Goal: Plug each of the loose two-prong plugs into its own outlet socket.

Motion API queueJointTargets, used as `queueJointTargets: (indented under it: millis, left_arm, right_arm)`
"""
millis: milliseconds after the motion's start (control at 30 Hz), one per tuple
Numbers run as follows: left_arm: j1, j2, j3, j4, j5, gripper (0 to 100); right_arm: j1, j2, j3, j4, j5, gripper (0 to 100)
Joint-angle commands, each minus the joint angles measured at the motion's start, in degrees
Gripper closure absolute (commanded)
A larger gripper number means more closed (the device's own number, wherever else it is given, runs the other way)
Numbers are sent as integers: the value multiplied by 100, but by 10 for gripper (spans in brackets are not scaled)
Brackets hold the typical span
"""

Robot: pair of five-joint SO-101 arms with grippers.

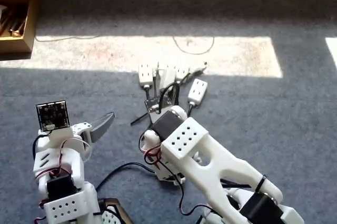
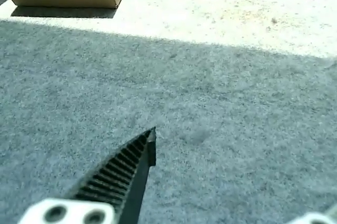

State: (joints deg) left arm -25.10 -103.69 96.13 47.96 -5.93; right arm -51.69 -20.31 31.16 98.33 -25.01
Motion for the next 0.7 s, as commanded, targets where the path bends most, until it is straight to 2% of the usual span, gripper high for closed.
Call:
queueJointTargets:
  millis: [0,100,267,433,667]
  left_arm:
    - [-48,-66,101,-62,0,473]
    - [-48,-66,101,-62,0,473]
    - [-48,-66,101,-62,0,473]
    - [-13,-66,101,-62,0,473]
    - [48,-66,101,-62,0,473]
  right_arm:
    - [-22,-57,4,101,-237,993]
    - [48,-66,-119,101,-237,993]
    - [629,-66,-549,101,-273,993]
    - [796,-22,-549,171,-580,993]
    - [787,-22,-233,251,-545,993]
